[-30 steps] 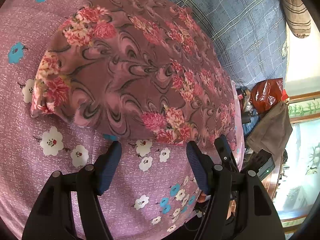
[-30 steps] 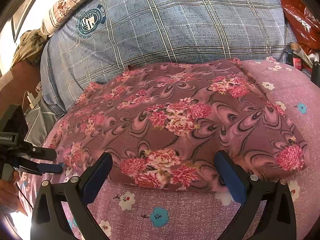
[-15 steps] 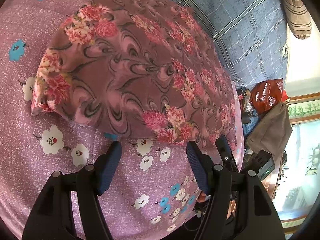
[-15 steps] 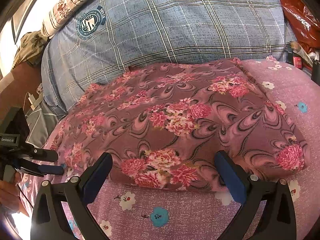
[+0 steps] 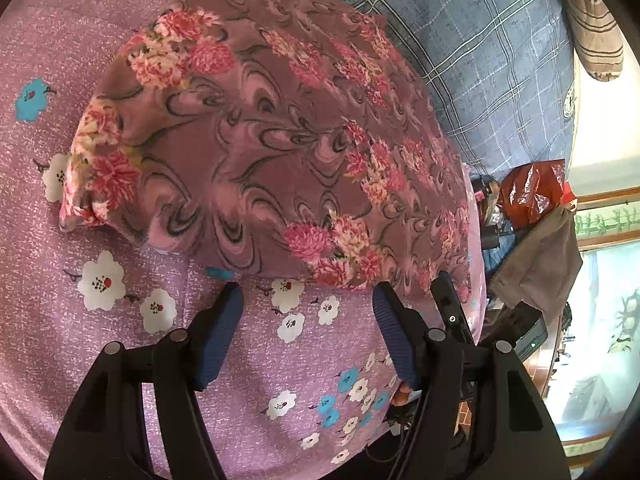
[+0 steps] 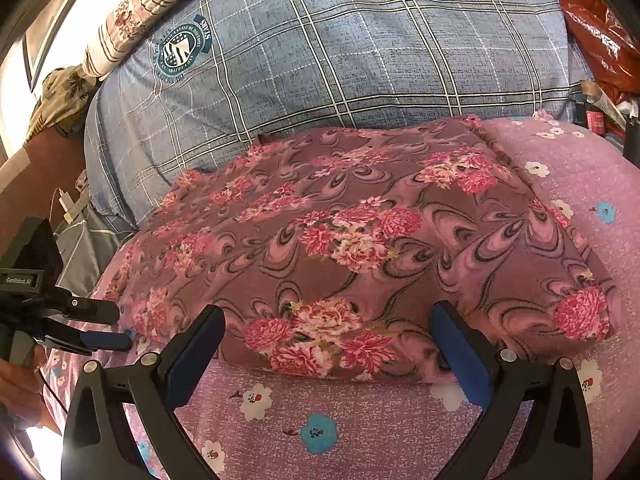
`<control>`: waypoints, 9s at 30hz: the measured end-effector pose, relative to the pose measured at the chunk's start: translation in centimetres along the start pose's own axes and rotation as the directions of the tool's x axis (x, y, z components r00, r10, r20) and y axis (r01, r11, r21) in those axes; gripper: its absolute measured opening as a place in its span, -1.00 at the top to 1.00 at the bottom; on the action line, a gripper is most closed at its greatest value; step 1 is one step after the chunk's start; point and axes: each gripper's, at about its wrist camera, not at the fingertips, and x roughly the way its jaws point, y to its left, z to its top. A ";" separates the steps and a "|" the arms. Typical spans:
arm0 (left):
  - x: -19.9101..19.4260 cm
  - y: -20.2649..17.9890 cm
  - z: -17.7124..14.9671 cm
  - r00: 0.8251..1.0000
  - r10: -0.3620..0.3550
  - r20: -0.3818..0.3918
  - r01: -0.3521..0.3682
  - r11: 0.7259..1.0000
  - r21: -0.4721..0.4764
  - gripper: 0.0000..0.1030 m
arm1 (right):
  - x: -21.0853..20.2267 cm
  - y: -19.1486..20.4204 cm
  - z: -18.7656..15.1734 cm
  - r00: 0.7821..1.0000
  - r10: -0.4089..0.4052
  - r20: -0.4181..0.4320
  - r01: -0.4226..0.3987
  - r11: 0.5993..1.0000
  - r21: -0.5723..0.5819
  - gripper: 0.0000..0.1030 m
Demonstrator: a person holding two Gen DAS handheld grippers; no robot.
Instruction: Fold small clothes
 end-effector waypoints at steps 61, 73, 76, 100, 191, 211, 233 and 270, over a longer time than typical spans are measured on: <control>-3.1 4.4 11.8 0.993 0.114 0.025 -0.112 0.990 -0.086 -0.54 | 2.8 4.1 7.0 0.975 -0.221 -0.028 0.208 0.948 -0.242 -1.00; -4.3 -3.4 9.1 0.965 0.204 0.164 -0.220 0.972 0.086 0.65 | 3.7 -2.0 4.6 0.965 -0.251 -0.081 0.231 0.953 -0.198 -0.99; -4.6 -8.0 7.9 0.964 0.180 0.195 -0.214 0.963 0.167 0.67 | 3.4 -2.4 4.9 0.970 -0.228 -0.082 0.210 0.960 -0.183 -0.99; 3.5 -18.5 10.4 0.956 0.289 0.042 -0.290 0.920 0.264 -0.58 | -4.1 -3.2 4.9 0.983 0.179 0.028 -0.178 0.983 -0.032 -1.00; 5.0 -12.2 -0.4 0.971 0.227 0.072 -0.238 0.944 0.229 -0.22 | -5.1 -13.1 5.7 0.974 0.122 -0.192 -0.096 0.986 0.137 0.74; 4.6 -11.8 5.5 0.995 0.084 0.049 -0.091 0.983 0.156 -0.21 | -1.5 -16.3 8.8 0.954 0.239 -0.182 -0.175 0.935 0.310 -0.37; 4.3 -14.2 3.7 0.996 0.014 0.084 -0.032 0.976 0.216 0.51 | -1.9 -10.6 8.9 0.934 0.323 -0.156 -0.299 0.941 0.161 0.35; -8.5 -6.0 -7.8 0.939 0.079 0.335 -0.152 0.968 0.200 -0.19 | -10.8 5.4 0.1 0.948 0.296 -0.118 -0.310 0.943 -0.118 0.16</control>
